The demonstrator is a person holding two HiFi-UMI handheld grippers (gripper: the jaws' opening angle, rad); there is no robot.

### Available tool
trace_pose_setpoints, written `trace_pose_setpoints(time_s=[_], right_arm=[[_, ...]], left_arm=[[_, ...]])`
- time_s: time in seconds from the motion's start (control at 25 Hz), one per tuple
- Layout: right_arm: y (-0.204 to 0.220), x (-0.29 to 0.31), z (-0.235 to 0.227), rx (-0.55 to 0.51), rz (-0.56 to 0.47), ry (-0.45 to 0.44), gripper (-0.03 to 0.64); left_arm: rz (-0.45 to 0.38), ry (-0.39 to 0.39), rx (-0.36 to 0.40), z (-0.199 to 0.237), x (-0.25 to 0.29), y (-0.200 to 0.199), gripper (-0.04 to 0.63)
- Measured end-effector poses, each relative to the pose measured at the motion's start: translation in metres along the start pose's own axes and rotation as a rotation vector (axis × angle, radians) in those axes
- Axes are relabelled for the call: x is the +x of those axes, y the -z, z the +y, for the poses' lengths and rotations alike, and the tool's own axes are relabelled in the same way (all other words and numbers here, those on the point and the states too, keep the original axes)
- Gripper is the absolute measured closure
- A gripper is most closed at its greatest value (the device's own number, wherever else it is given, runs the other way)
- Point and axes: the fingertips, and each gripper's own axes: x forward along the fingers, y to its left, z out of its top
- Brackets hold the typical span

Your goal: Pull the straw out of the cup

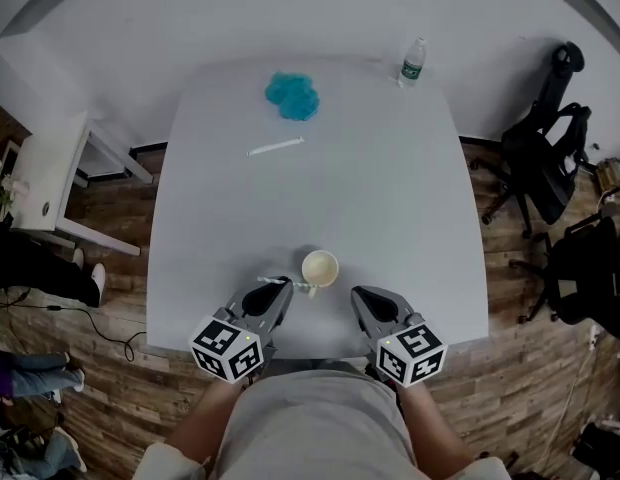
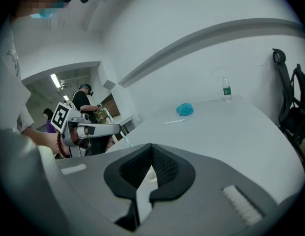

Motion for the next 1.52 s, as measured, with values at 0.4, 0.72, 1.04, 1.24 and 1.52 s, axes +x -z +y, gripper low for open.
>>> trace_pose_setpoints(time_s=[0.4, 0.72, 1.04, 1.24, 1.52], right_arm=[[-0.005, -0.008, 0.012, -0.021, -0.009, -0.003, 0.611], [-0.010, -0.009, 0.021, -0.049, -0.012, 0.007, 0.611], [-0.010, -0.009, 0.028, -0.056, -0.018, 0.013, 0.612], [-0.007, -0.011, 0.031, -0.052, -0.018, 0.012, 0.612], [-0.007, -0.009, 0.034, -0.053, -0.024, 0.019, 0.612]], left_arm=[[0.036, -0.007, 0.042, -0.015, -0.019, 0.004, 0.552], [0.057, 0.016, 0.058, -0.023, -0.026, 0.010, 0.552], [0.066, 0.033, 0.083, -0.028, -0.027, 0.010, 0.552], [0.065, 0.037, 0.083, -0.028, -0.029, 0.010, 0.552], [0.069, 0.038, 0.080, -0.028, -0.030, 0.010, 0.552]])
